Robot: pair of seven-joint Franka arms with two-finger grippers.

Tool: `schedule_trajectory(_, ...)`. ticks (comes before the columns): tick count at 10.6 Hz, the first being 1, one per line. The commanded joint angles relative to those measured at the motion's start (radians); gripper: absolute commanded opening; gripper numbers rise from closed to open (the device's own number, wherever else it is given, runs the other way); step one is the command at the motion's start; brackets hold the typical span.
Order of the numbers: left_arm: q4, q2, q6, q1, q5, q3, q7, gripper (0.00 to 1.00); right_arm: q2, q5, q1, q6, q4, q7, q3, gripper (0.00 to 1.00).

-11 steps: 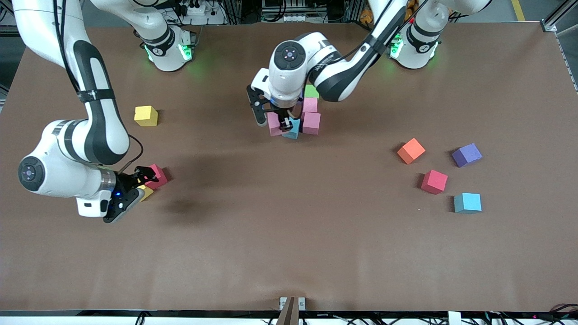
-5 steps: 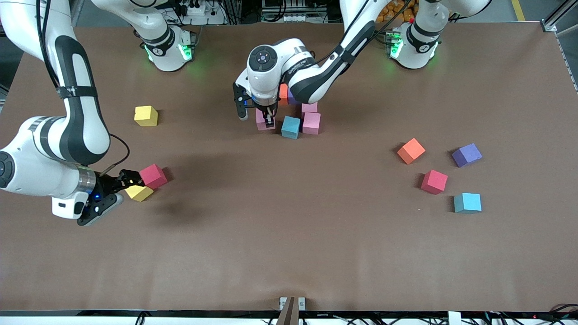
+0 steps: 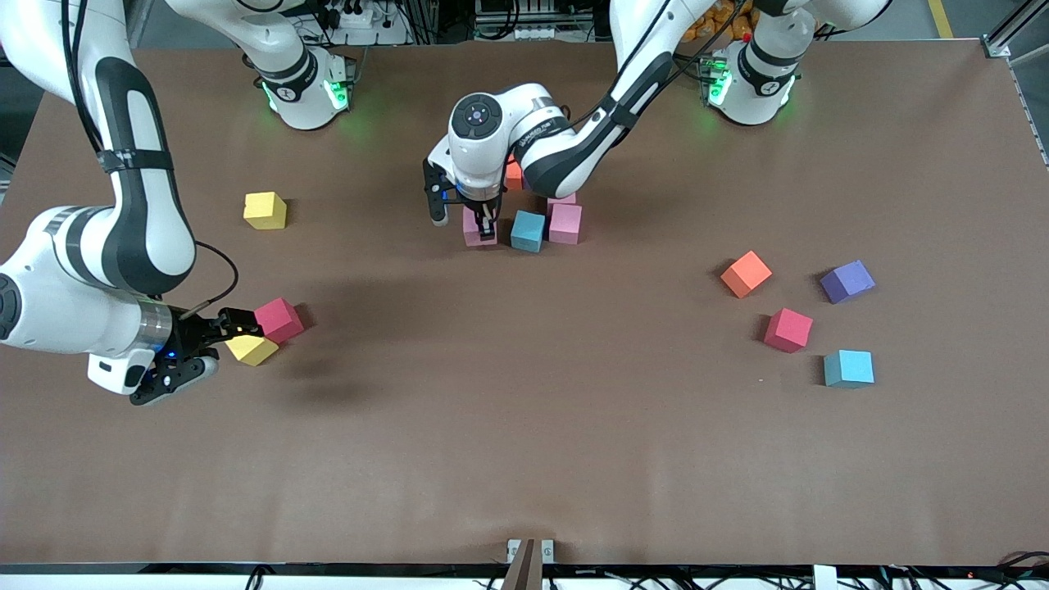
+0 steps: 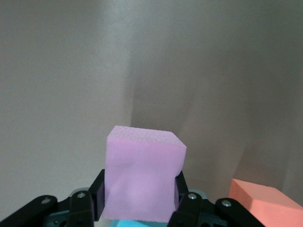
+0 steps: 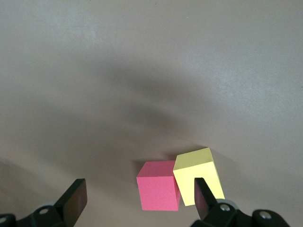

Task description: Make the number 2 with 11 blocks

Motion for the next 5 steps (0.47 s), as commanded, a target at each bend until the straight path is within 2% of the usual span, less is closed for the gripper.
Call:
schedule_trajectory(1,0.019,0.025,0.011,-0.002,0.024,-0.002,-0.002,0.58,-0.018,-0.023,-0.013,-0.016,-0.008,0.025,0.013,1.00)
schedule_trajectory(5,0.011,0.028,0.011,-0.002,0.032,-0.003,0.006,0.58,-0.018,-0.024,-0.010,-0.019,-0.015,0.026,0.012,1.00)
